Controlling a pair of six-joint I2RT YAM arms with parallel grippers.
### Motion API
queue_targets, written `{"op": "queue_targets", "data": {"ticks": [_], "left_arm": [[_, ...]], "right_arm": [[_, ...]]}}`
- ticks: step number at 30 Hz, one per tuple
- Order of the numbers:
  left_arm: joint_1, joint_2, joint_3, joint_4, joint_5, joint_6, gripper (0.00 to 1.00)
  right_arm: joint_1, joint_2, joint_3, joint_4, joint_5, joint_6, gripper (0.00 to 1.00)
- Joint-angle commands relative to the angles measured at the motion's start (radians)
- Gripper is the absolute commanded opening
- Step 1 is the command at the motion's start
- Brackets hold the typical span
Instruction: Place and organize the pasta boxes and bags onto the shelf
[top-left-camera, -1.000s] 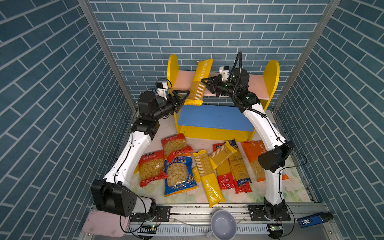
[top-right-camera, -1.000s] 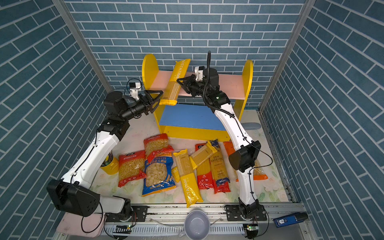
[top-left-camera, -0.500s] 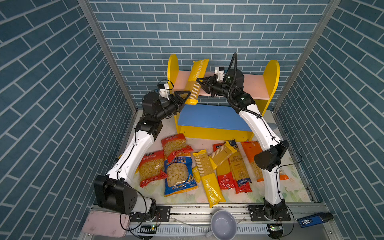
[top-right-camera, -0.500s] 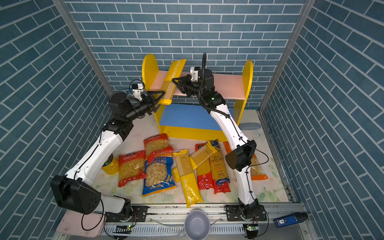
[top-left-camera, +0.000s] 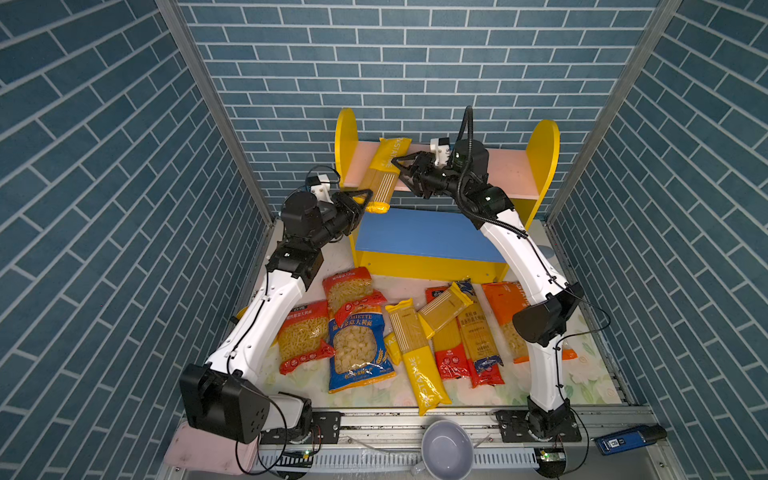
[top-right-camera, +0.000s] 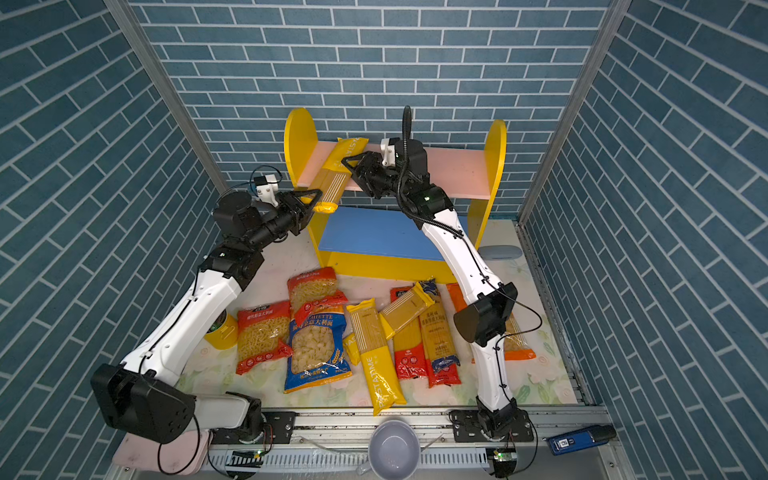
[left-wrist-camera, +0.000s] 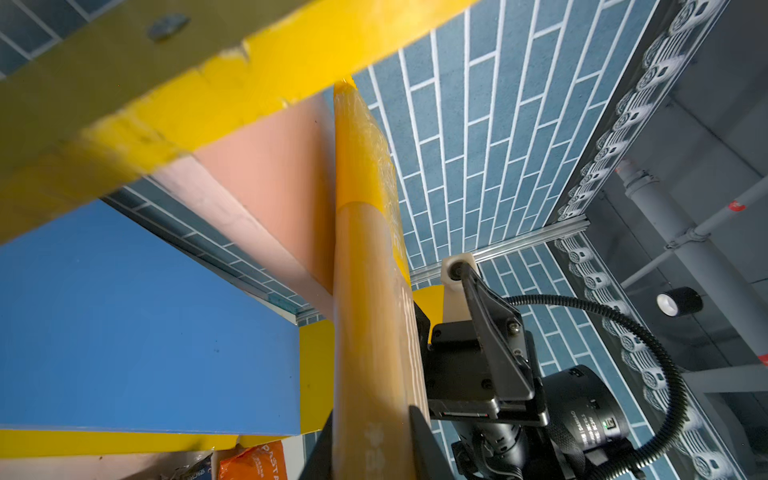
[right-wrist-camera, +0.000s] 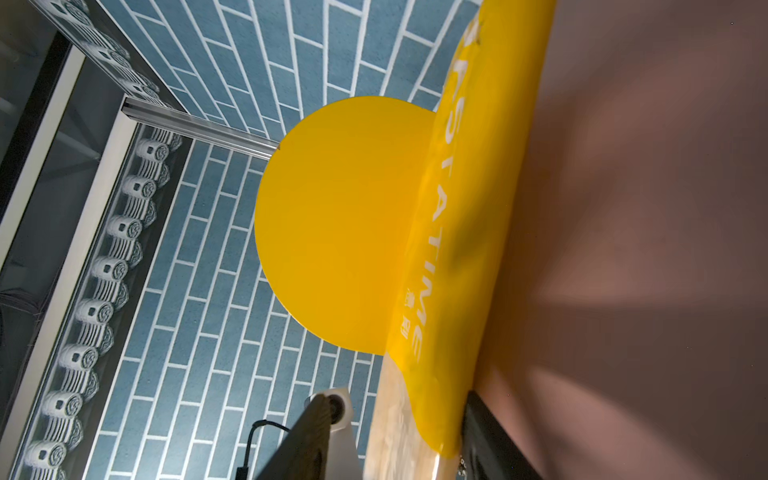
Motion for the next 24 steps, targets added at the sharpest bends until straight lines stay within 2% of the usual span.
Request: {"op": "queue_targets", "data": {"ticks": [1, 3, 9, 16, 20, 24], "left_arm": [[-0.002, -0.049, 0.068, -0.015, -0.078, 0.1, 0.14], [-0.002, -0.049, 0.072, -0.025, -0.099, 0.104, 0.08], [-0.002, -0.016, 0.106, -0.003, -0.156, 0.088, 0.0], [-0.007, 0.043, 0.201, -0.019, -0.248, 0.097, 0.0], [-0.008, 0.11, 0.293, -0.051, -0.239, 0.104, 0.0], [-0.017, 0.122, 0.281, -0.043, -0.234, 0.099, 0.0]], "right_arm": [[0.001, -0.092, -0.053, 0.017, 0.029, -0.045, 0.53], [0.001, -0.116, -0.087, 0.016, 0.04, -0.057, 0.54], [0.002, -0.186, -0.211, 0.048, 0.048, -0.07, 0.54], [0.019, -0.351, -0.442, 0.09, 0.102, -0.154, 0.54], [0.038, -0.422, -0.553, 0.1, 0.101, -0.197, 0.54], [0.05, -0.482, -0.652, 0.101, 0.098, -0.231, 0.52]]}}
